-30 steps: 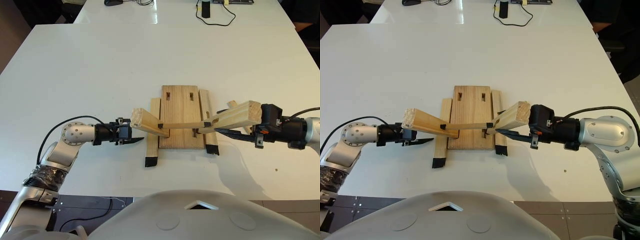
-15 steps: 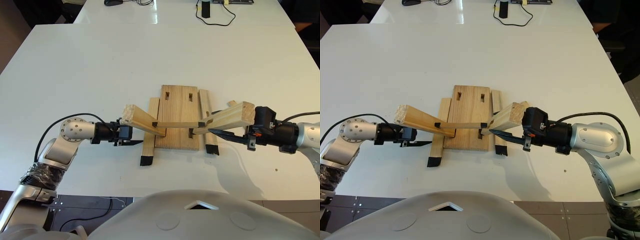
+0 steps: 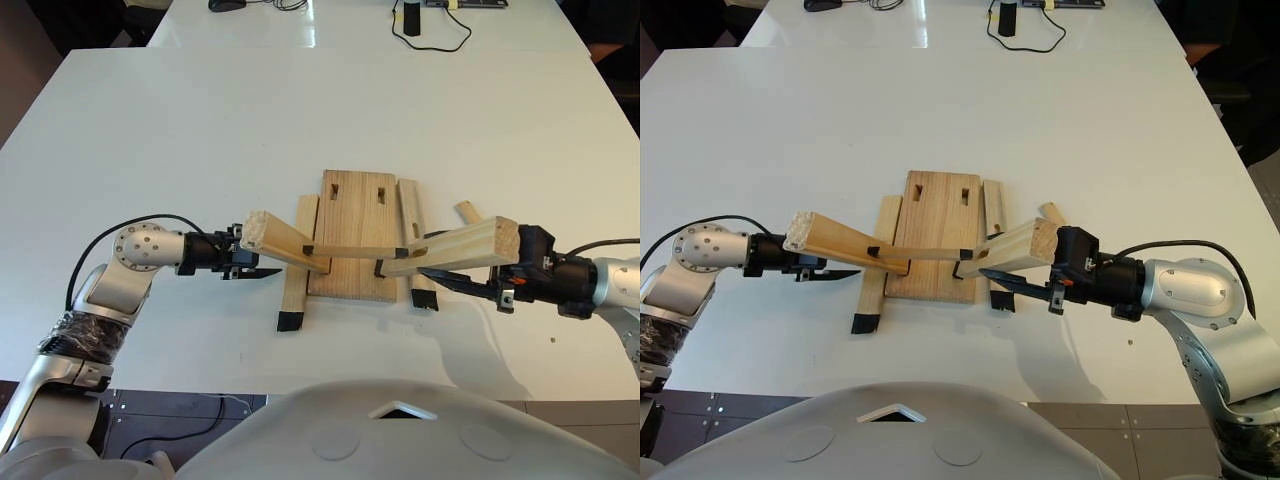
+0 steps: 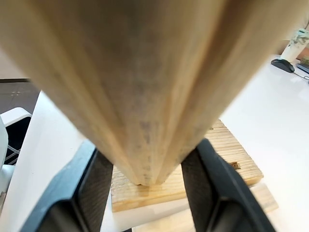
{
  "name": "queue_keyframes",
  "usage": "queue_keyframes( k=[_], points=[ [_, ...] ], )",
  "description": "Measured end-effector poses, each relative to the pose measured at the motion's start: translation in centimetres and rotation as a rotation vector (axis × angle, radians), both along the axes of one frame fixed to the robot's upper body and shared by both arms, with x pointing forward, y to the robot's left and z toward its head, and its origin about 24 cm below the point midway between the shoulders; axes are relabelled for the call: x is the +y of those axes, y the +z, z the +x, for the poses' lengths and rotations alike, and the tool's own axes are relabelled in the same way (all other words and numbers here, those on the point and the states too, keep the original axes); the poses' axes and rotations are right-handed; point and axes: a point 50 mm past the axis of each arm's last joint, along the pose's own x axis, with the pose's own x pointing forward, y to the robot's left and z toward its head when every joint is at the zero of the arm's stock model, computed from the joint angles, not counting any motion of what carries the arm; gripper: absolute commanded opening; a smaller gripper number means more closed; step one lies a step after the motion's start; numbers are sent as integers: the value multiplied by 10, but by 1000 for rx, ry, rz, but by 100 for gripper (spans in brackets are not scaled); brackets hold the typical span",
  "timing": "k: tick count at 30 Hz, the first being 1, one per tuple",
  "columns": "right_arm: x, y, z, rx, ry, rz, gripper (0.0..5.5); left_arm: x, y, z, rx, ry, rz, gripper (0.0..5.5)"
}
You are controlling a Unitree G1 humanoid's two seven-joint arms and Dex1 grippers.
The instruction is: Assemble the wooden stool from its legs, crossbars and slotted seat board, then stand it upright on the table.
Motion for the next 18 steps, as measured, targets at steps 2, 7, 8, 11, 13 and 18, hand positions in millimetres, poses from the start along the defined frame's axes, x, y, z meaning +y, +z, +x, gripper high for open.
queue_keyframes(
  k=[2, 7, 8, 11, 13, 18],
  points=[
    [-1, -1, -1, 9, 3, -3, 199, 0, 0, 0, 3, -3, 1, 278],
    [-5, -1, 1, 18, 25, -4, 199, 1, 0, -1, 13, -14, 12, 278],
    [-5, -1, 2, 14, 35, -8, 199, 1, 1, -1, 14, -14, 12, 278],
    [-7, -1, 6, 14, 60, -19, 199, 0, 2, -1, 18, -14, 10, 278],
    [-7, 0, 8, 18, 76, -33, 199, -1, 3, -1, 18, -19, 11, 278],
    [-12, 2, 18, 51, 152, -67, 199, -6, 5, -1, 19, -40, 10, 278]
  ],
)
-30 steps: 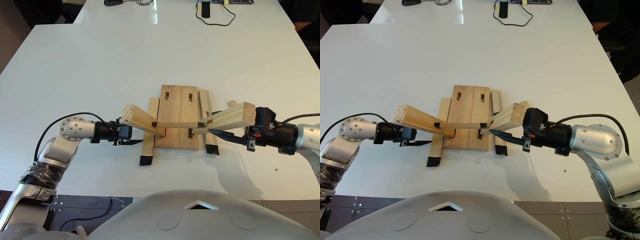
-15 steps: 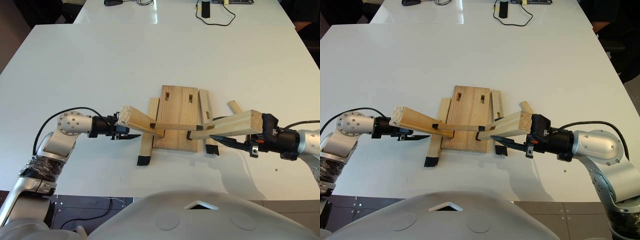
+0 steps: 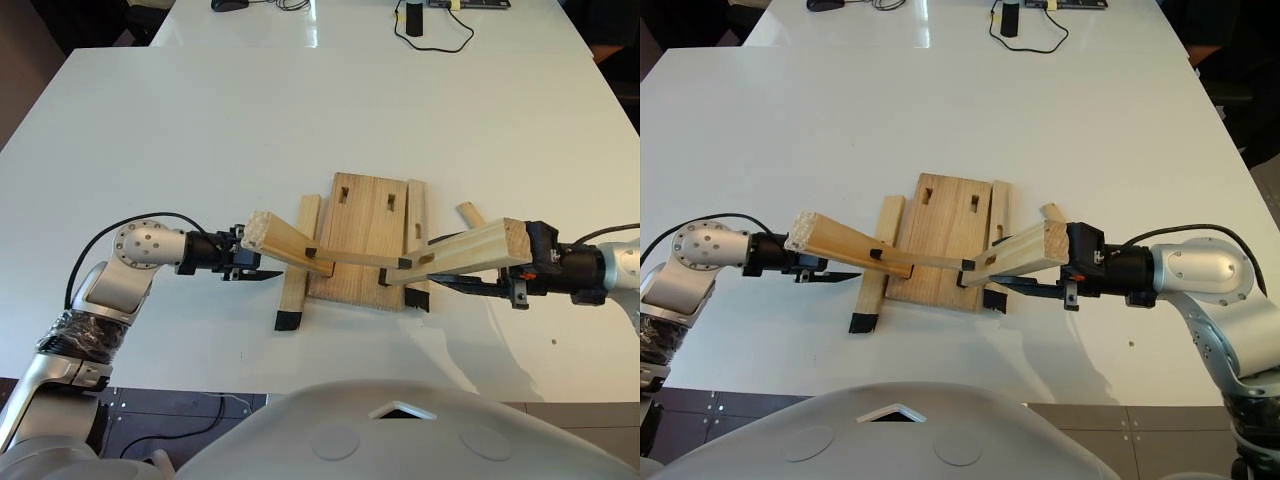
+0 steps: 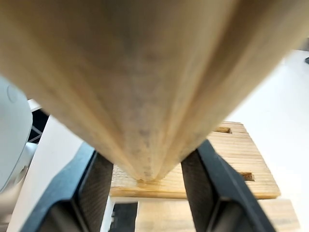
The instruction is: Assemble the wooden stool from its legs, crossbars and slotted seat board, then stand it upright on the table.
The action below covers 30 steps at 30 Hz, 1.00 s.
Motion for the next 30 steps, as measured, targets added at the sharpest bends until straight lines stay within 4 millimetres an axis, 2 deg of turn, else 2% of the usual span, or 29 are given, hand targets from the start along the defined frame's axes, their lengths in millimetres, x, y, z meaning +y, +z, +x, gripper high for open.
queue_keyframes(
  k=[6, 18, 30],
  points=[
    [-1, 0, 12, 33, 42, -1, 199, -7, 3, -1, -7, -18, -12, 278],
    [4, -3, 9, -38, 103, -17, 199, -22, 11, -12, 20, -38, -72, 278],
    [6, -3, 26, -9, 174, -21, 199, -28, 18, -21, 92, -63, -124, 278]
  ],
)
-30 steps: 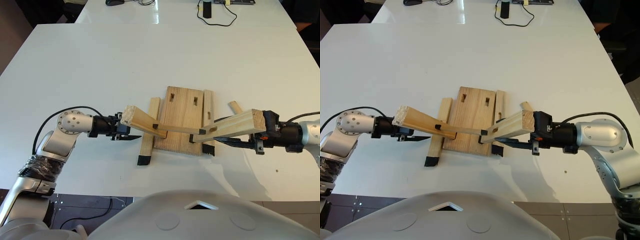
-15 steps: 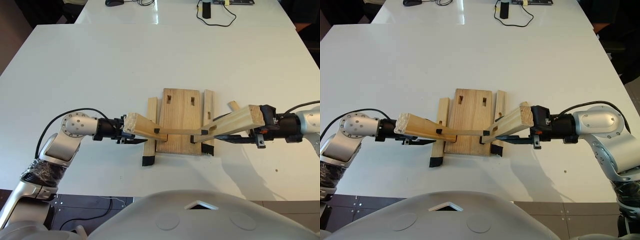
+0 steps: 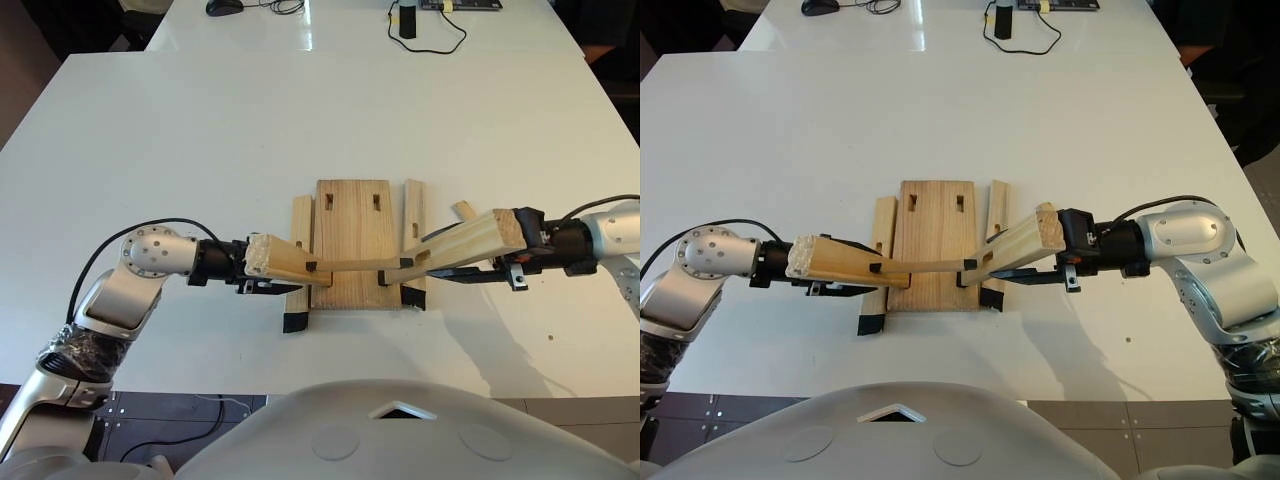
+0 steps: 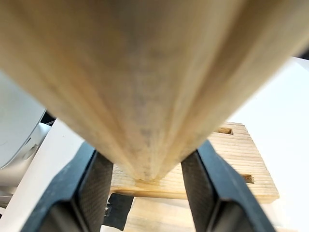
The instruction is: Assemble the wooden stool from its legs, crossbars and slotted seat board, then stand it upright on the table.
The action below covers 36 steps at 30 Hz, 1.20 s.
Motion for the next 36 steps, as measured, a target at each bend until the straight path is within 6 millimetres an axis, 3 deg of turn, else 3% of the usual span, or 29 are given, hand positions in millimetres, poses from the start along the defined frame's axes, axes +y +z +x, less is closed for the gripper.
queue_keyframes(
  k=[6, 18, 36],
  points=[
    [5, 4, 14, 15, 75, -23, 199, -4, 2, -3, 9, -5, -11, 278],
    [8, 2, 22, 16, 113, -28, 199, -9, 1, -14, 31, -15, -27, 278],
    [10, 0, 10, -30, 101, -44, 199, -13, 3, -15, 120, 115, -117, 278]
  ],
)
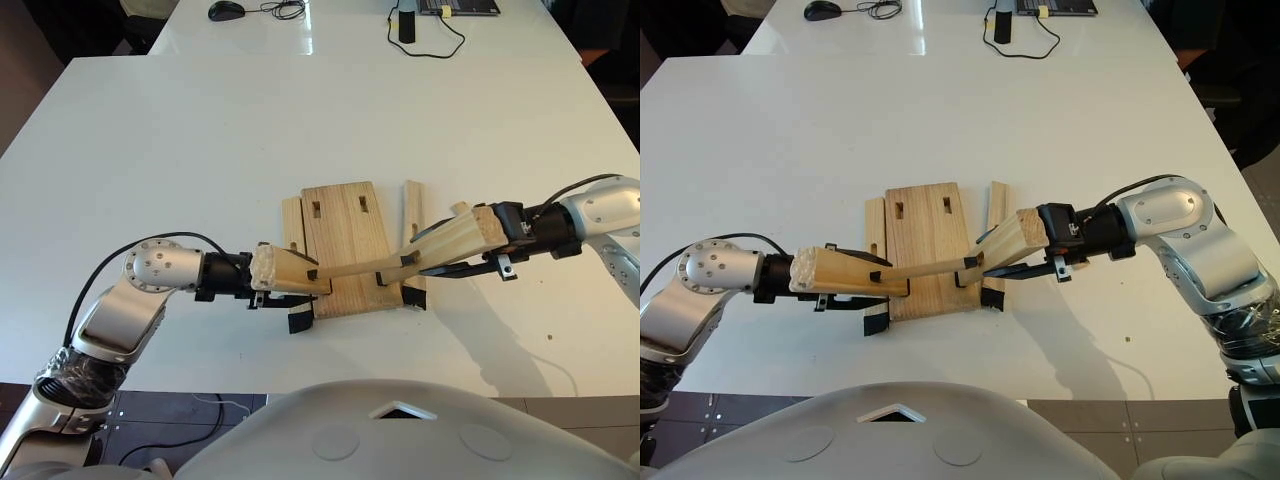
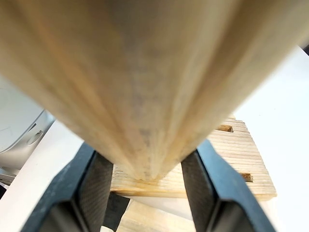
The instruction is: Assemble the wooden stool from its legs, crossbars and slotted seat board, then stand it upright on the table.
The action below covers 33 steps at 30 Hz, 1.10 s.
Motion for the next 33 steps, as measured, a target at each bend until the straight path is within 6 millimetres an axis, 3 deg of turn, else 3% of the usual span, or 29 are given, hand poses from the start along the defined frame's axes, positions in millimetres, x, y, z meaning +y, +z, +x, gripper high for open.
queue_keyframes(
  k=[33],
  points=[
    [-2, -8, 4, 4, -17, 13, 199, -3, -14, -5, 29, 40, 23, 278]
  ],
)
